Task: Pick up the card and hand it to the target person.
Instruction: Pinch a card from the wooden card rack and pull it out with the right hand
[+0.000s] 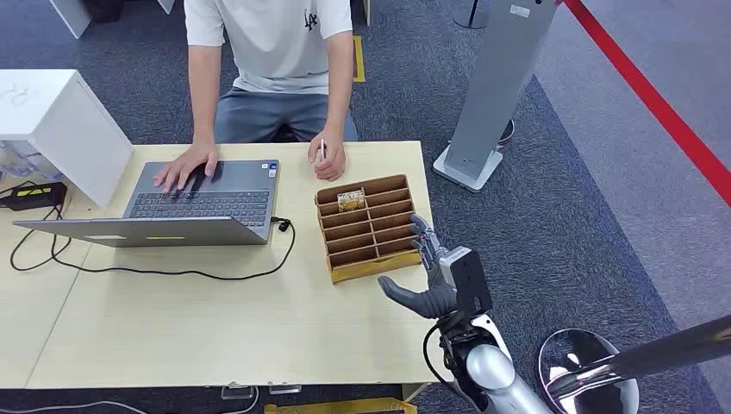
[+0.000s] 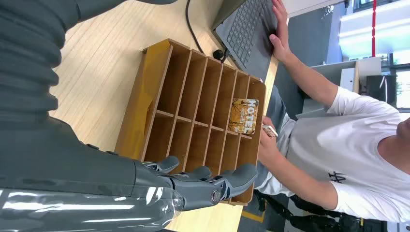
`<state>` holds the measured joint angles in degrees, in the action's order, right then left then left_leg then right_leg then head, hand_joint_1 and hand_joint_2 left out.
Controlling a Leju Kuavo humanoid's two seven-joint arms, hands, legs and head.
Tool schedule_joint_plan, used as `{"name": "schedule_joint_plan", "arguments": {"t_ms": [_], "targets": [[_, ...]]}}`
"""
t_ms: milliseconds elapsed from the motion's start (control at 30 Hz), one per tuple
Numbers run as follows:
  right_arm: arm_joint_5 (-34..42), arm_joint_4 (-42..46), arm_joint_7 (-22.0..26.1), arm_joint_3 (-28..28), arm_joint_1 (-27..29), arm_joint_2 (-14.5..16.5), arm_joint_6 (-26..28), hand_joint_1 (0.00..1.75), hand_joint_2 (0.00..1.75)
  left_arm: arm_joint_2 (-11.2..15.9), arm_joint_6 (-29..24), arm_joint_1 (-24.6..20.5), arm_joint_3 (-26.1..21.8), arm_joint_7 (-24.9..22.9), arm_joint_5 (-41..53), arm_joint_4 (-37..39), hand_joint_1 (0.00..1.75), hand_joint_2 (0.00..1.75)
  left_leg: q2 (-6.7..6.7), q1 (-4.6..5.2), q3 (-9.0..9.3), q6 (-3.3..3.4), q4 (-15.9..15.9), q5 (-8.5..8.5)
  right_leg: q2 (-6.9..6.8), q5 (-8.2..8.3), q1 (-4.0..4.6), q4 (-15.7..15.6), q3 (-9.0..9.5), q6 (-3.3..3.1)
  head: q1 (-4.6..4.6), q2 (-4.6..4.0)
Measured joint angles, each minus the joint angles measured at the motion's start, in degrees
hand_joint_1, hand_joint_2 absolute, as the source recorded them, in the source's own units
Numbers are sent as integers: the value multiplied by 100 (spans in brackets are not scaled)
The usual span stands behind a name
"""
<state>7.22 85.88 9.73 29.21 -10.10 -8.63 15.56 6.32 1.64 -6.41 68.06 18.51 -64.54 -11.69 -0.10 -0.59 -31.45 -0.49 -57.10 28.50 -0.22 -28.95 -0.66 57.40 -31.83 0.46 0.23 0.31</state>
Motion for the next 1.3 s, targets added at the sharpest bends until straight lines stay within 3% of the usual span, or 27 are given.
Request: {"name": "schedule_joint_plan", "arguments": {"t_ms": [500, 567, 600, 667, 733, 800, 933, 1067, 1300], "targets": [[5, -2, 13, -7, -3, 1, -4, 0, 175, 0, -12, 0, 0, -7, -5, -17, 0, 0, 0, 0, -1, 0, 0, 0, 0, 0, 0, 0, 0, 0, 0, 0], [-46, -2, 5, -5, -12, 1, 15, 22, 175, 0, -24, 0, 0, -11, -9, -17, 0, 0, 0, 0, -1, 0, 0, 0, 0, 0, 0, 0, 0, 0, 1, 0], [-137, -2, -22, -2, -26, 1, 48, 43, 175, 0, -28, 0, 0, -12, -10, -17, 0, 0, 0, 0, -2, 0, 0, 0, 0, 0, 0, 0, 1, 0, 1, 0], [-587, -2, -212, 19, -100, 0, 207, 101, 175, 0, -27, -2, 0, -13, -11, -17, 0, 0, 0, 0, -2, 0, 0, 0, 0, 0, 0, 0, 0, 0, 1, 0], [-1326, -2, -568, 64, -247, -2, 417, 134, 175, 0, -16, -9, 0, -9, -10, -17, 0, 0, 0, 0, -2, 0, 0, 0, 0, 1, 0, 0, 1, 0, -1, 0], [-2249, -3, -1020, 127, -471, -3, 526, 134, 175, 0, 17, -25, 0, 0, -4, -17, 0, 0, 0, 0, -2, 0, 0, -1, 0, 2, 0, 0, 1, 0, 1, 0], [-3796, -55, -1716, 353, -1091, -1, 310, 113, 175, -2, 80, -81, 2, 0, 15, -20, 0, 0, 0, 0, 0, -1, 0, -3, 0, 4, 0, 1, 3, -1, -2, 0], [-4253, -239, -1915, 596, -1579, 42, 132, 135, 175, -5, 84, -101, 2, -12, 37, -25, 0, 0, -1, 0, -4, -1, 0, -3, -2, 4, 0, 3, 2, -1, -1, 0], [-5046, -968, -2157, 1112, -2306, 201, 8, 131, 175, -9, 85, -152, 3, -51, 111, -42, 0, 0, -1, 0, -7, -1, 0, -3, -3, 4, 0, 3, 0, -1, 2, 0]]}}
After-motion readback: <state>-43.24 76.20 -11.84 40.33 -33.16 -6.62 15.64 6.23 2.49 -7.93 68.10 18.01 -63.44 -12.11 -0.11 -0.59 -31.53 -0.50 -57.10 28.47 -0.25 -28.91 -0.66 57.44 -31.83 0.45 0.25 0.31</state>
